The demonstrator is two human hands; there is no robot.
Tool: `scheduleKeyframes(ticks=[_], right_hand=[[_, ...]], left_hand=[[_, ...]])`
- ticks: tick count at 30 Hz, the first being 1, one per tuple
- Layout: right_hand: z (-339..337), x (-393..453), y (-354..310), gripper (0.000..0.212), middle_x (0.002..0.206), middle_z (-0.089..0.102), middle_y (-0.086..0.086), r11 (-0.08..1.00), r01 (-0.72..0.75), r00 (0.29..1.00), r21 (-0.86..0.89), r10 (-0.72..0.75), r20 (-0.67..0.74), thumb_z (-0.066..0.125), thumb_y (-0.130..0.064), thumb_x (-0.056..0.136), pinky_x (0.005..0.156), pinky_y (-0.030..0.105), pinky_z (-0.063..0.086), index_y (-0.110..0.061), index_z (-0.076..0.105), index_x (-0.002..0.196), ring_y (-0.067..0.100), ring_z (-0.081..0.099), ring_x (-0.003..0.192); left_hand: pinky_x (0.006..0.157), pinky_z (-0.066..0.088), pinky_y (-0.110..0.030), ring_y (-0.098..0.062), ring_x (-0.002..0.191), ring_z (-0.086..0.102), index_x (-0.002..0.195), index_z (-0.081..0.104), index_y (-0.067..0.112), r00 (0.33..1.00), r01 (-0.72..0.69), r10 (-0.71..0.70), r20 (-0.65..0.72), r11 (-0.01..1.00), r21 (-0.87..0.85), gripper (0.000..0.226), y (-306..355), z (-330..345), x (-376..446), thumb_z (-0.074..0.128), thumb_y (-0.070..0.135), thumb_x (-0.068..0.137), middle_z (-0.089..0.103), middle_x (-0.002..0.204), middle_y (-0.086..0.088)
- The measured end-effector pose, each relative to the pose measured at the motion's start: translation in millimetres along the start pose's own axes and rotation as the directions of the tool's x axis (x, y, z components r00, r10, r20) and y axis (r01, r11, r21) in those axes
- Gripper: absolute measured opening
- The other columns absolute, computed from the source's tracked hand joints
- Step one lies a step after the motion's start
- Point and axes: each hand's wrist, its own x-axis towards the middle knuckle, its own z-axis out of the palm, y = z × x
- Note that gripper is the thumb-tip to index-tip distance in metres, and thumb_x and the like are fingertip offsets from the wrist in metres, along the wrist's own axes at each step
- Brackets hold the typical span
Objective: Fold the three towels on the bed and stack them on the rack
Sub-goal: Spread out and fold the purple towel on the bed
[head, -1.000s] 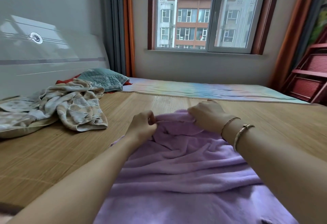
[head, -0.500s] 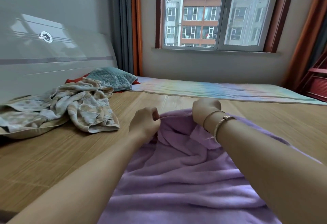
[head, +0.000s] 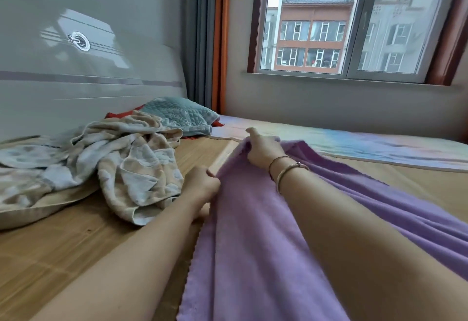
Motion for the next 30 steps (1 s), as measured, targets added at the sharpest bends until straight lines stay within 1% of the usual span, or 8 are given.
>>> scheduleKeyframes(ticks=[4, 8, 11, 14, 16, 21, 27, 30], right_hand=[[56, 8, 3, 0.094, 0.116, 0.055, 0.012, 0.985, 0.098, 0.951, 0.143, -0.135, 0.279, 0.049, 0.003, 0.087, 0.105, 0.034, 0.034, -0.017, -0.017, 0.151, 0.029, 0.051, 0.12], [76, -15, 24, 0.082, 0.157, 0.017, 0.012, 0.969, 0.131, 0.958, 0.208, -0.178, 0.225, 0.048, 0.004, 0.085, 0.113, 0.026, 0.019, -0.012, 0.005, 0.152, 0.024, 0.023, 0.143], [64, -34, 34, 0.055, 0.144, 0.038, 0.015, 0.965, 0.132, 0.983, 0.224, -0.158, 0.098, 0.048, -0.001, 0.088, 0.106, 0.03, 0.03, -0.01, 0.033, 0.14, 0.027, 0.039, 0.131], [46, -72, 31, 0.031, 0.13, 0.055, 0.008, 0.962, 0.231, 0.968, 0.148, -0.242, 0.061, 0.05, -0.009, 0.09, 0.098, 0.029, 0.037, -0.013, 0.056, 0.12, 0.023, 0.051, 0.119], [32, -109, 24, 0.022, 0.118, 0.06, 0.005, 0.949, 0.291, 0.952, 0.122, -0.3, 0.062, 0.052, -0.014, 0.09, 0.092, 0.028, 0.039, -0.016, 0.064, 0.109, 0.022, 0.056, 0.11], [14, -188, 9, 0.023, 0.113, 0.061, 0.002, 0.938, 0.304, 0.938, 0.166, -0.325, 0.117, 0.052, -0.015, 0.088, 0.09, 0.028, 0.041, -0.019, 0.066, 0.106, 0.022, 0.056, 0.108], [-9, -235, -4, 0.026, 0.123, 0.057, 0.004, 0.948, 0.257, 0.947, 0.187, -0.285, 0.146, 0.051, -0.017, 0.091, 0.09, 0.026, 0.04, -0.016, 0.061, 0.115, 0.021, 0.054, 0.112], [-17, -247, -4, 0.024, 0.122, 0.055, 0.005, 0.956, 0.223, 0.947, 0.191, -0.259, 0.191, 0.052, -0.02, 0.091, 0.097, 0.03, 0.039, -0.017, 0.059, 0.115, 0.022, 0.052, 0.115]], left_hand=[[0.067, 0.06, -0.038, -0.027, 0.069, 0.071, 0.073, 0.064, 0.004, 0.997, 0.071, -0.07, 0.02, 0.997, -0.041, 0.024, -48, 3, 26, 0.069, 0.026, 0.065, 0.072, 0.07, -0.013], [0.056, 0.057, -0.029, -0.022, 0.061, 0.07, 0.088, 0.063, -0.006, 0.993, 0.095, -0.088, 0.078, 0.991, -0.094, 0.034, -44, 3, 24, 0.074, 0.023, 0.074, 0.069, 0.068, -0.015], [0.057, 0.048, -0.024, -0.025, 0.068, 0.067, 0.103, 0.058, -0.01, 0.991, 0.075, -0.067, 0.118, 0.995, -0.066, 0.046, -25, -7, 2, 0.07, 0.026, 0.075, 0.062, 0.074, -0.016], [0.049, 0.033, -0.023, -0.014, 0.051, 0.047, 0.058, 0.051, 0.015, 0.991, -0.037, 0.013, 0.135, 0.983, 0.18, 0.029, -8, -26, -44, 0.066, 0.026, 0.08, 0.051, 0.054, -0.001], [0.046, 0.032, -0.02, -0.01, 0.053, 0.044, 0.059, 0.047, 0.017, 0.981, -0.082, 0.031, 0.191, 0.961, 0.264, 0.032, -2, -39, -78, 0.064, 0.021, 0.085, 0.047, 0.055, 0.004], [0.031, 0.03, -0.01, -0.003, 0.034, 0.047, 0.064, 0.046, 0.013, 0.934, 0.029, -0.192, 0.302, 0.882, 0.471, 0.035, 4, -67, -153, 0.066, 0.03, 0.088, 0.051, 0.061, 0.001], [0.045, 0.034, -0.02, -0.016, 0.058, 0.049, 0.065, 0.048, 0.014, 0.969, 0.0, -0.086, 0.233, 0.938, 0.347, 0.024, 3, -68, -199, 0.059, 0.015, 0.086, 0.05, 0.057, 0.002], [0.069, 0.036, -0.032, -0.033, 0.093, 0.056, 0.081, 0.047, 0.01, 0.998, 0.019, -0.036, 0.058, 0.96, 0.278, 0.012, -1, -71, -205, 0.054, 0.015, 0.09, 0.059, 0.092, -0.018]])
